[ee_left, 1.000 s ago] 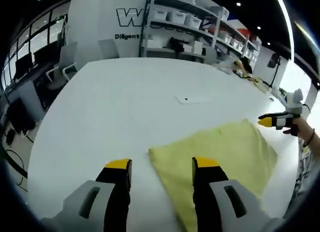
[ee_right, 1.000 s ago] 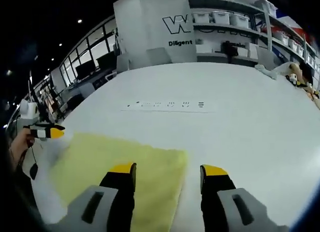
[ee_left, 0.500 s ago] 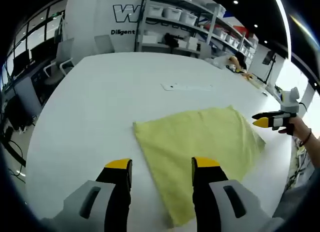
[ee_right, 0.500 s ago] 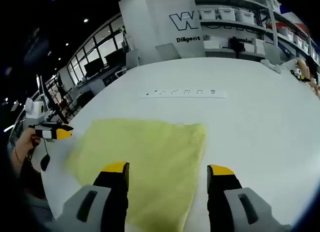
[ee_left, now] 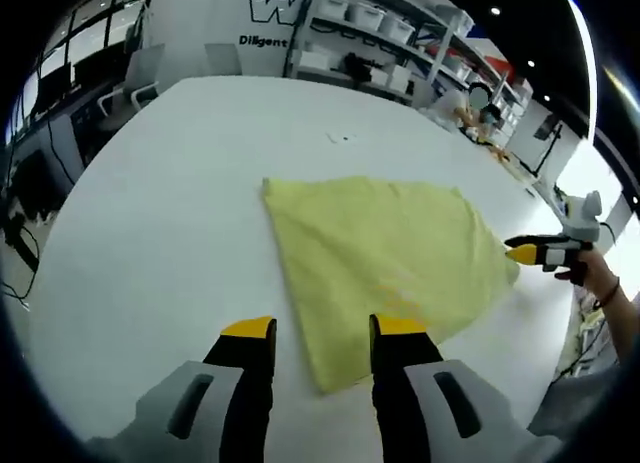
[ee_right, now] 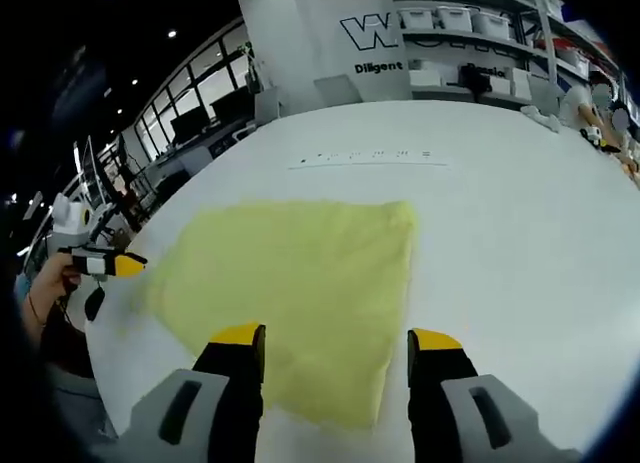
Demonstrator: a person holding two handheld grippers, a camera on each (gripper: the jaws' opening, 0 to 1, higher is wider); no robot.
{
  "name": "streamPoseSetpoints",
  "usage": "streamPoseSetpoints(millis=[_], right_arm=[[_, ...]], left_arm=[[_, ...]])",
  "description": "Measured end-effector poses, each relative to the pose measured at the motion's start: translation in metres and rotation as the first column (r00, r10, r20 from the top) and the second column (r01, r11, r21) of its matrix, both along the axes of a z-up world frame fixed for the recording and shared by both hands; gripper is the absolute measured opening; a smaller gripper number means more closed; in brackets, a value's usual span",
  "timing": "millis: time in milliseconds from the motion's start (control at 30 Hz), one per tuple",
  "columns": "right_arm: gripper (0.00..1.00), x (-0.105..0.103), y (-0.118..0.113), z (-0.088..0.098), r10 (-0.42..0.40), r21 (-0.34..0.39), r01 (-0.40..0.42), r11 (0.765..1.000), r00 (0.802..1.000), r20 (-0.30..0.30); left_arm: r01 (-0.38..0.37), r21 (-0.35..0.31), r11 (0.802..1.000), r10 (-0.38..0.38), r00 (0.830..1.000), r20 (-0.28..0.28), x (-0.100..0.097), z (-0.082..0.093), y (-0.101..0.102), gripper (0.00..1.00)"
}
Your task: Fold the garment on the visible template until the final outline fits inside the template.
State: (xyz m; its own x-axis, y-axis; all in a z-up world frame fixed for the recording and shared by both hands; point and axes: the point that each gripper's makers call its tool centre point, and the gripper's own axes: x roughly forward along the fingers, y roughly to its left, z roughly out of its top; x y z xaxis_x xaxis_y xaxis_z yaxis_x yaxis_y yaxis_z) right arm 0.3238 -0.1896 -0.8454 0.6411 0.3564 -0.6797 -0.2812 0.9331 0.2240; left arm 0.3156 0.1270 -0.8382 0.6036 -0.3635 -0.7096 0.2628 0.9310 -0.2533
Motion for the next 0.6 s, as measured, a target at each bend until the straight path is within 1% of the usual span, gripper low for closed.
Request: streamPoseSetpoints(millis=[33, 133, 233, 300, 367, 433, 467, 533, 567, 600], right_arm=[[0.52, -0.003, 0.0, -0.002, -0.001, 0.002, 0.001, 1.0, 1.0, -0.005], [0.45, -0.01, 0.001, -0.006, 0.004, -0.003, -0.004, 1.0, 1.0, -0.02], [0.41, -0.018, -0.001, -0.012, 0.001, -0.024, -0.002, 1.0, 0.999, -0.037], [0.37, -0.021, -0.005, -0.014, -0.005, -0.055, 0.003, 0.998, 0.999, -0.039], [0.33, -0.024, -0.01, -0.015, -0.01, -0.078, 0.007, 0.997, 0.999, -0.043], [0.31, -0.027, -0.012, -0.014, -0.018, -0.078, 0.015, 0.997, 0.999, -0.039], [0.28, -0.028, -0.014, -0.014, -0.029, -0.071, 0.026, 0.997, 0.999, -0.036], [0.21, -0.03, -0.017, -0.016, -0.044, -0.069, 0.04, 0.997, 0.998, -0.047], [0.15, -0.03, -0.018, -0.017, -0.045, -0.069, 0.042, 0.997, 0.998, -0.046], [0.12, -0.033, -0.018, -0.019, -0.049, -0.06, 0.045, 0.997, 0.997, -0.061]], left_arm=[[0.003, -0.002, 1.0, -0.003, 1.0, -0.014, -0.004, -0.005, -0.001, 0.34], [0.002, -0.005, 1.0, -0.002, 1.0, -0.026, -0.009, -0.009, -0.003, 0.28], [-0.01, -0.013, 1.0, 0.01, 0.999, -0.042, -0.013, -0.014, -0.003, 0.18], [-0.02, -0.027, 0.999, 0.019, 0.999, -0.045, -0.014, -0.015, -0.003, 0.1], [-0.022, -0.026, 0.999, 0.021, 0.999, -0.043, -0.014, -0.016, -0.003, 0.03], [-0.015, -0.017, 1.0, 0.015, 0.999, -0.045, -0.016, -0.016, -0.003, 0.02], [-0.009, -0.01, 1.0, 0.009, 0.999, -0.044, -0.017, -0.016, -0.003, 0.01], [-0.012, -0.008, 1.0, 0.012, 0.999, -0.042, -0.018, -0.016, -0.002, 0.0], [-0.013, -0.003, 1.0, 0.013, 0.999, -0.044, -0.019, -0.017, -0.001, 0.0], [-0.016, 0.004, 1.0, 0.016, 0.999, -0.049, -0.02, -0.017, 0.001, 0.0]])
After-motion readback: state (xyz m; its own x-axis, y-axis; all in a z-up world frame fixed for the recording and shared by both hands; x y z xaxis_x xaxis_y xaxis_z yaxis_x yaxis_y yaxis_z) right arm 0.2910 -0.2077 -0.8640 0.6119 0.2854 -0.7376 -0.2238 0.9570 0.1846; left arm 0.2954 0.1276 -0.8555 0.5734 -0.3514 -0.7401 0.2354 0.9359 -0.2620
